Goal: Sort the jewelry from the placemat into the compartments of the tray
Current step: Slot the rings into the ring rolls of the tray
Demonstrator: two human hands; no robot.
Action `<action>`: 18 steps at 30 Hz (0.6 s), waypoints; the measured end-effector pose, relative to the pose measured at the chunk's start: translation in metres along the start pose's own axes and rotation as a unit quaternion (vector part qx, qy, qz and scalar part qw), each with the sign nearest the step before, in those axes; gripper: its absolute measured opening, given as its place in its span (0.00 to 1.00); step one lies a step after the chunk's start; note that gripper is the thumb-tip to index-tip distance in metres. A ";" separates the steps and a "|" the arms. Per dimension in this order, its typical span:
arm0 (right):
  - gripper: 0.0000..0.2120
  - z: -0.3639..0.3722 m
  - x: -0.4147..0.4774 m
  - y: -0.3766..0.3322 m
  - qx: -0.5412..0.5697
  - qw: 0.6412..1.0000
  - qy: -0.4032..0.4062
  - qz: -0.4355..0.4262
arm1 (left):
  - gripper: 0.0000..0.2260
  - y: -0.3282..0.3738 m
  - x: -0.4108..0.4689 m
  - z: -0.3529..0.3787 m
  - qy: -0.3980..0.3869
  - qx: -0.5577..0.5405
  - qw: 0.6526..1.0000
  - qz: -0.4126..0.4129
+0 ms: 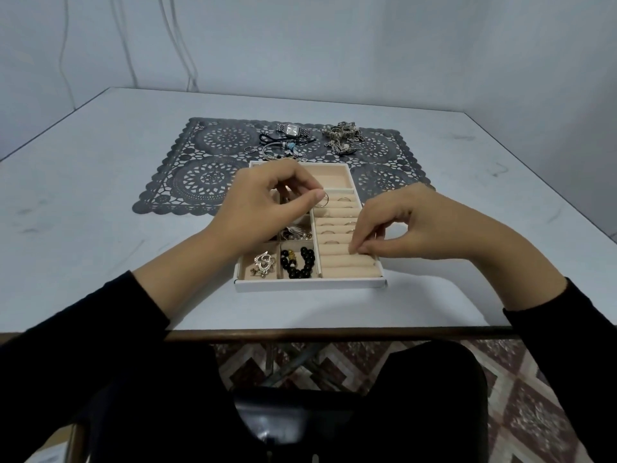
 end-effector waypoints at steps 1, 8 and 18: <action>0.07 -0.001 0.001 0.000 0.001 1.000 -0.010 0.006 | 0.03 0.000 0.000 0.000 0.000 0.001 1.000 0.000; 0.07 -0.008 0.003 0.004 0.078 0.993 -0.046 0.077 | 0.04 0.000 0.000 0.000 0.000 0.002 1.000 -0.006; 0.08 -0.011 0.011 0.002 0.074 0.987 -0.096 0.110 | 0.05 0.000 0.000 0.000 -0.004 0.003 1.000 -0.006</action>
Point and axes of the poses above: each hand's wrist, its own x-axis towards the middle knuckle, its own z-axis out of the palm, y = z × x, the point moved 2 cm from there along x, towards the middle knuckle, and after that the axes turned 14 degrees about -x, right-handed, at the moved point
